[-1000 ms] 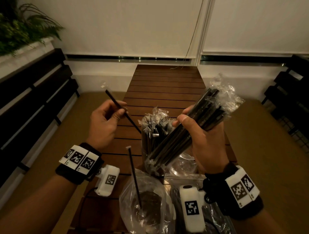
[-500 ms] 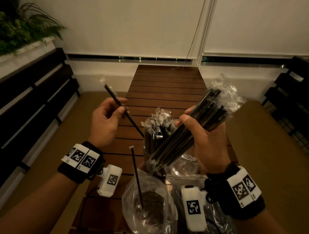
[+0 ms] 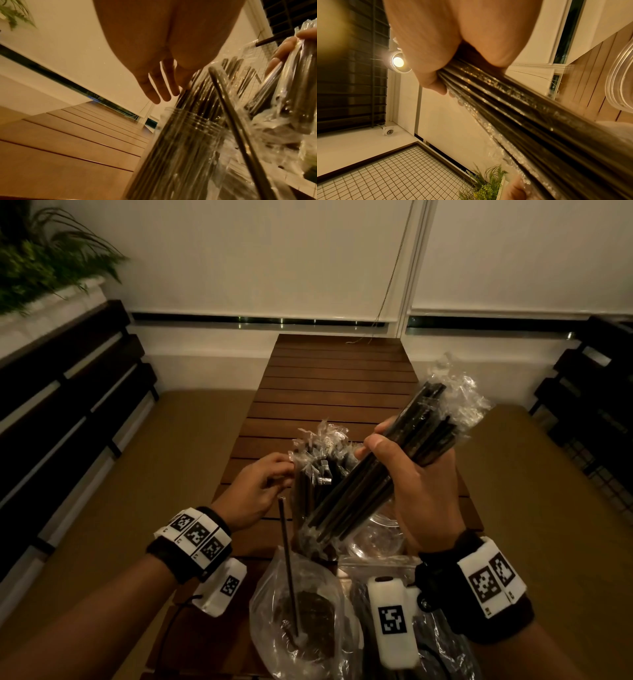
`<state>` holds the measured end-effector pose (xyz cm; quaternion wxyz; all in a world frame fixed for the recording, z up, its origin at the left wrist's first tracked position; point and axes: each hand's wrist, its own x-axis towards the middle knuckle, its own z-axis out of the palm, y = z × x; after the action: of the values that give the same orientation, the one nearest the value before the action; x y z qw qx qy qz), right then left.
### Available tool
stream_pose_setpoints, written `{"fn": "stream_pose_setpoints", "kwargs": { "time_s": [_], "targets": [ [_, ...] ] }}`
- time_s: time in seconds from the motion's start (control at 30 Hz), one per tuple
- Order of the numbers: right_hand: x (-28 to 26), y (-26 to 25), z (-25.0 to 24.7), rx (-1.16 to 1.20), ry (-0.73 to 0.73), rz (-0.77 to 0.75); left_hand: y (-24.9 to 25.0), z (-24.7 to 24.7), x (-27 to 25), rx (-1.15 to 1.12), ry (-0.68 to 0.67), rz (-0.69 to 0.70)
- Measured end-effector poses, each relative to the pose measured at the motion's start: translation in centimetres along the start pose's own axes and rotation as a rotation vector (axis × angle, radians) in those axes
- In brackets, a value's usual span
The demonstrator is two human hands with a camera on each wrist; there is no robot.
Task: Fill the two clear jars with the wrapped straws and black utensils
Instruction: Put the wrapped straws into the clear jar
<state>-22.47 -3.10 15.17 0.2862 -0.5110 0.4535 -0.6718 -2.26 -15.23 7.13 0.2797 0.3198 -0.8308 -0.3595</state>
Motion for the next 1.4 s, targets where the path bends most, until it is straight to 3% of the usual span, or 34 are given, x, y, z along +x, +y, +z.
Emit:
{"fn": "stream_pose_setpoints", "kwargs": {
  "time_s": [0.13, 0.3, 0.37, 0.67, 0.83, 0.97, 1.07, 1.3, 1.4],
  "targets": [
    [-0.1, 0.2, 0.0, 0.004, -0.007, 0.009, -0.3, -0.4, -0.7, -0.015, -0.052, -0.100],
    [0.0, 0.2, 0.2, 0.011, -0.019, 0.013, -0.6, 0.0, -0.7, -0.151, -0.346, -0.195],
    [0.2, 0.3, 0.2, 0.002, -0.024, 0.020, -0.9, 0.5, -0.3, -0.167, -0.387, -0.189],
    [0.8, 0.4, 0.4, 0.008, -0.025, 0.062, -1.0, 1.5, 1.1, -0.175, -0.310, -0.133],
    [1.8, -0.1, 0.4, 0.007, 0.056, 0.027, -0.7, 1.7, 1.6, -0.133, -0.297, -0.080],
    [3.0, -0.3, 1.4, 0.032, 0.140, -0.033, -1.2, 1.5, 1.6, -0.194, -0.296, -0.143],
    [3.5, 0.2, 2.4, -0.062, 0.121, -0.050, -1.5, 1.5, 1.6, -0.238, -0.309, -0.147],
    [4.2, 1.3, 4.2, -0.130, 0.071, 0.032, -1.6, 1.7, 1.7, -0.273, -0.322, -0.136],
    [3.6, 3.3, 4.3, -0.196, 0.066, 0.135, -1.8, 1.8, 1.7, -0.268, -0.322, -0.123]
  ]
}}
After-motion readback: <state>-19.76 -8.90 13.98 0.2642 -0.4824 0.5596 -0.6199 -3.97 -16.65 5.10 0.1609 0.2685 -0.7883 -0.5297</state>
